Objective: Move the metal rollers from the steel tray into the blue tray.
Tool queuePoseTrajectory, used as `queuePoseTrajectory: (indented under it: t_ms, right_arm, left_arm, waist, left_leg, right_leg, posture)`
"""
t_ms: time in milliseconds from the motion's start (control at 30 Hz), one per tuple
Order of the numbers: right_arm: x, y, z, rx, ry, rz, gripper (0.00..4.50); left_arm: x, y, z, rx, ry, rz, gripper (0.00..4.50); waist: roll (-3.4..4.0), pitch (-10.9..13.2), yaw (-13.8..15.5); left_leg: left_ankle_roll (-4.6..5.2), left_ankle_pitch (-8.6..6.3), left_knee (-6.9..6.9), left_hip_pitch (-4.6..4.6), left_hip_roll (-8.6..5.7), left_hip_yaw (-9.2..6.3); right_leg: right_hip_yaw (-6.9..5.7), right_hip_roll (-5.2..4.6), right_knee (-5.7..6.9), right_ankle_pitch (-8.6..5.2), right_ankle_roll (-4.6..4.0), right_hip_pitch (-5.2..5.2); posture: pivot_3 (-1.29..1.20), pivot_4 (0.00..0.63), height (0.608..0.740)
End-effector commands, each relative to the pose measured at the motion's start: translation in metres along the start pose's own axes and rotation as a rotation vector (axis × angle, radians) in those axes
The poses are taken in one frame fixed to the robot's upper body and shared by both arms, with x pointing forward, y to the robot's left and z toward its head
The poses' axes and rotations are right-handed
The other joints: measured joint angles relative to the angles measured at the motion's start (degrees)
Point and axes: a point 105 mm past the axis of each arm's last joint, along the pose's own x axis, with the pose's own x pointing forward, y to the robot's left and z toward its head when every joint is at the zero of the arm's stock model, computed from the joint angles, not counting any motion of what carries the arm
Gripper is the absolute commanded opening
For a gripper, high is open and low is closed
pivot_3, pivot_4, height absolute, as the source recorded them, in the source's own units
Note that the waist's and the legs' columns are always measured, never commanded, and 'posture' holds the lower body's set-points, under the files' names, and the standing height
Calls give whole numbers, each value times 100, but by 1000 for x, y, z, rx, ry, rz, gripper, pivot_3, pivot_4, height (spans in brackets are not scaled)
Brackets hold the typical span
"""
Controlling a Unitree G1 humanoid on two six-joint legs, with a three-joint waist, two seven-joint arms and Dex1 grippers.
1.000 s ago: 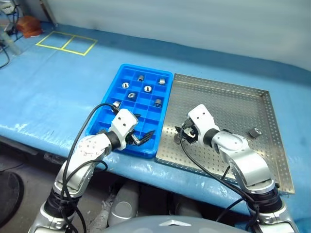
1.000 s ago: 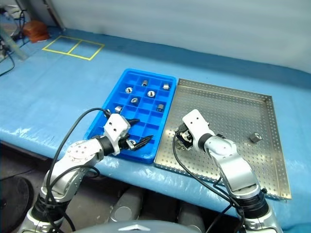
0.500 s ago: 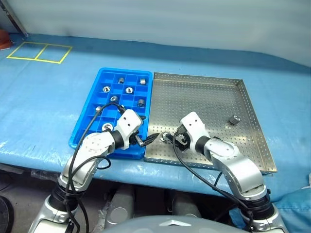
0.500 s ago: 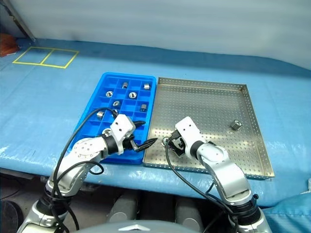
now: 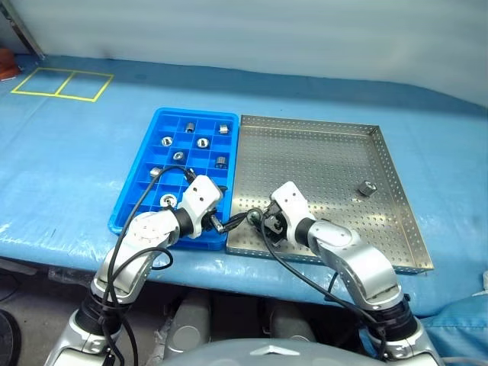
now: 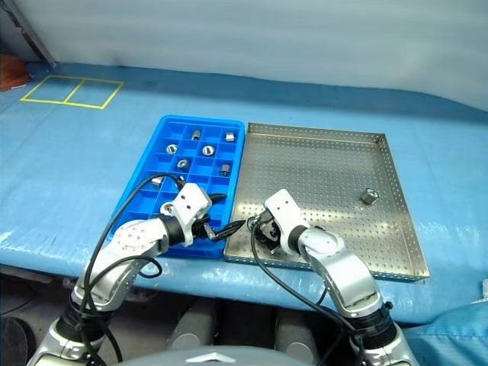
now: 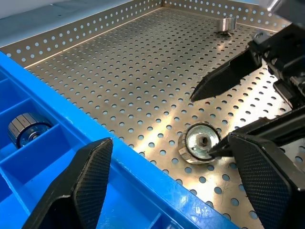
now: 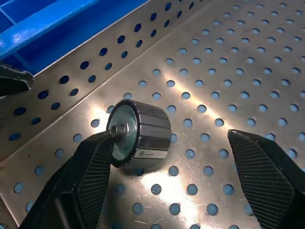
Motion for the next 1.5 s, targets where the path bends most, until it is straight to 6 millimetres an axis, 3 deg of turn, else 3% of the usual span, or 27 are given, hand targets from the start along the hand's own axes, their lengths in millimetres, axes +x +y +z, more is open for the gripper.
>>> queuePoseTrajectory:
  t_ms: [33,167,267,433,800,1300,1500]
  right_arm:
    - [5,-2,8,0,-43,-3,4000]
    - [9,-6,10,8,-54,-14,4000]
    - [8,-6,11,10,-63,-15,3411]
    - [6,-8,18,-21,-107,-23,1893]
    - [7,4,37,-96,-181,74,1893]
    - [4,12,46,-123,-197,125,1893]
    - [3,28,39,-92,-180,235,1893]
  left_arm:
    - [-2,-3,9,23,-32,-7,4230]
    - [-1,-4,7,18,-27,-9,4230]
    - [-2,-5,6,13,-25,-6,4230]
    - [-4,-5,3,3,-18,2,4230]
    - [-7,-1,-1,-13,-6,29,4230]
    - [-12,0,-4,-20,8,48,4230]
    - [-12,0,-5,-19,13,46,4230]
  waist:
    - [0,0,2]
    - [0,0,7]
    - [0,0,6]
    - [0,0,6]
    - [0,0,6]
    - [0,0,63]
    - [1,0,58]
  left_leg:
    - [0,0,0,0,0,0]
    - [0,0,0,-1,-1,0]
    - [0,0,-3,-1,-1,0]
    - [0,0,-4,0,0,0]
    - [0,0,-5,0,0,0]
    - [0,0,-11,0,0,0]
    - [0,0,-11,2,1,0]
  right_leg:
    - [0,0,0,0,0,0]
    - [0,0,0,0,0,0]
    - [1,0,-1,0,0,-1]
    - [1,0,0,0,0,-1]
    - [1,0,-1,-1,0,-1]
    - [0,-1,-2,-3,-4,-3]
    - [0,0,-2,-4,-5,-2]
  posture:
    - [243,150,740]
    - [248,150,740]
    - [251,150,740]
    - [251,150,740]
    - [247,150,740]
    - [270,150,740]
    - [269,150,740]
